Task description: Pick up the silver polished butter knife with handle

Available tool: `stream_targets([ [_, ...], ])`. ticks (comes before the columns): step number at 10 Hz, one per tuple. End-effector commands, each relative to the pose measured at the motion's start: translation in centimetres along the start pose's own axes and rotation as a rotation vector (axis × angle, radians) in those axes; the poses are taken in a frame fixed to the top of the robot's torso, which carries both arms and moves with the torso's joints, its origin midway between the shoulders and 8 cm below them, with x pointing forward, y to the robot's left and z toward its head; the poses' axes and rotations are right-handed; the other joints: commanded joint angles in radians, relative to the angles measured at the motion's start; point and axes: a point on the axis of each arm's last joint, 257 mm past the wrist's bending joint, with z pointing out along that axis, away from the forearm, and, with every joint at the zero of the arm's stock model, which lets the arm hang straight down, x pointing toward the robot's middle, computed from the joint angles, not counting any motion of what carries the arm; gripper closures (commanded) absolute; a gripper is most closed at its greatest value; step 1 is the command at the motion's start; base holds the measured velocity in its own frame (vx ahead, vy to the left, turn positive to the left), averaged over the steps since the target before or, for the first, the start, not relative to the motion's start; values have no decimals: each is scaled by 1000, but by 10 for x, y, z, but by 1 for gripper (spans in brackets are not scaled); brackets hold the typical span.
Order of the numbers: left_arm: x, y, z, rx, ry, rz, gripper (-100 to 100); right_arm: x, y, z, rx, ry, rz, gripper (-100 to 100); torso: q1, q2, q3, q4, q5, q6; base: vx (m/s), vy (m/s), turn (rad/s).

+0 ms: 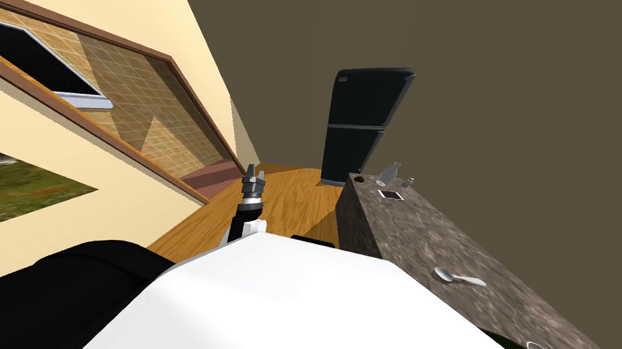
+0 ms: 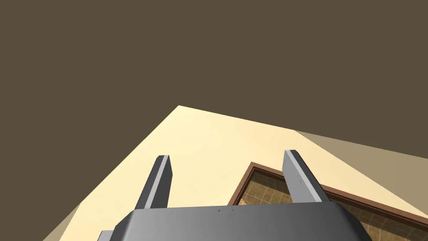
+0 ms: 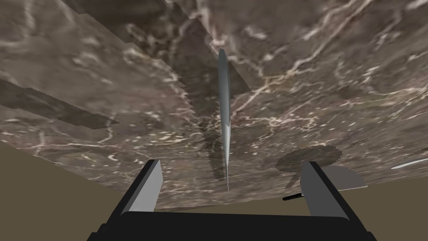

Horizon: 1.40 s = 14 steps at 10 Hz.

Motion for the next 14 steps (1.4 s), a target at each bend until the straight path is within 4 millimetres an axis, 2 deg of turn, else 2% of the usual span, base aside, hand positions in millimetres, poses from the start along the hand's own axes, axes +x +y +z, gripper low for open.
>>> stream_targets([
  [1,0,0,0,0,0,0,0,0,-12,-1,40,8,6,-100,0,0,0,0,0,0,-5,-77,239],
  [4,0,0,0,0,0,0,0,4,-48,-9,145,29,14,-100,1,-1,-1,0,0,1,-2,-53,211],
  [5,0,0,0,0,0,0,0,5,-55,-10,164,33,16,-100,1,-1,-1,0,0,1,-1,-58,209],
  [6,0,0,0,0,0,0,0,4,-50,-8,147,30,14,-100,1,-1,-1,0,0,1,0,-28,36],
  [7,0,0,0,0,0,0,0,4,-51,-8,151,30,15,0,3,-1,-1,0,0,1,0,-6,-5],
  [8,0,0,0,0,0,0,0,5,-54,-2,151,29,17,-100,4,-1,-1,0,1,1,1,-11,18],
  [11,0,0,0,0,0,0,0,9,-59,10,153,30,21,-100,4,-1,-1,0,1,1,1,-19,22],
  [12,0,0,0,0,0,0,0,8,-58,7,153,30,21,-100,4,-1,-1,0,1,1,-1,-9,4],
  [13,0,0,0,0,0,0,0,9,-58,7,153,30,20,100,5,-1,-1,0,1,1,0,0,0],
  [14,0,0,0,0,0,0,0,9,-58,7,153,30,20,100,5,-1,-1,0,1,1,-3,-1,-14],
])
